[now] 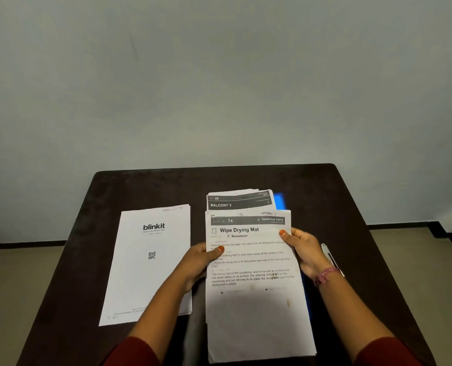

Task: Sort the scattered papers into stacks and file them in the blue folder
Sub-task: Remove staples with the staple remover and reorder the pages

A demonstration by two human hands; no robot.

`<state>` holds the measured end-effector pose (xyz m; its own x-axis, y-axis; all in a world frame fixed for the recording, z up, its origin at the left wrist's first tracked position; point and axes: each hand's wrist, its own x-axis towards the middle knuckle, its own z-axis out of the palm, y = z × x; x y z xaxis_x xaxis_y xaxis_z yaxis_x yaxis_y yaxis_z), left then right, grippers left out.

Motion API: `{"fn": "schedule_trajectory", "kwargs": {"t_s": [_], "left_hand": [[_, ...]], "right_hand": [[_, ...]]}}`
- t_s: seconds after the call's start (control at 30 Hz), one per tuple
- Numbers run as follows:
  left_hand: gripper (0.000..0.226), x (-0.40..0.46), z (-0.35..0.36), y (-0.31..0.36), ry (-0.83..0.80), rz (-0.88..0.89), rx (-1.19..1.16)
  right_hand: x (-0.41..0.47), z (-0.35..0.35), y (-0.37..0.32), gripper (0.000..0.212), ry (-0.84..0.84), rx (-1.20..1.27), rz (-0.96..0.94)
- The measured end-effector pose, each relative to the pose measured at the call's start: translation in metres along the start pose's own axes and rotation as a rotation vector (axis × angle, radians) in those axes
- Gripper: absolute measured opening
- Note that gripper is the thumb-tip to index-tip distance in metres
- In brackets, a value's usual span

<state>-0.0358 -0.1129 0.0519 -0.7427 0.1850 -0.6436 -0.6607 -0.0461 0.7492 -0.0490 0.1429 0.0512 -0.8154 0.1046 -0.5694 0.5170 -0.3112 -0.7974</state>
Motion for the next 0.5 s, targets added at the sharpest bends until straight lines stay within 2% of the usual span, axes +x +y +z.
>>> {"fn": "schedule_trajectory", "kwargs": {"t_s": [0.07,0.17,0.33,0.5], "left_hand": [[0.01,0.006,-0.001,-0.003,0.063,-0.011,-0.075],[0.018,0.019,0.0,-0.003,0.162,0.009,-0.098],[0.015,0.033,0.008,-0.008,0.24,0.038,-0.145],[0.015,0.043,0.023,-0.016,0.393,0.104,-0.069]], "right_hand": [[0.001,-0.006,0.009,0.015,0.01,-0.02,0.022],[0.001,-0.012,0.019,0.014,0.017,-0.068,0.052],[0.005,-0.013,0.029,0.011,0.039,-0.101,0.031],[0.013,-0.021,0.036,0.014,0.128,-0.405,-0.062]]}}
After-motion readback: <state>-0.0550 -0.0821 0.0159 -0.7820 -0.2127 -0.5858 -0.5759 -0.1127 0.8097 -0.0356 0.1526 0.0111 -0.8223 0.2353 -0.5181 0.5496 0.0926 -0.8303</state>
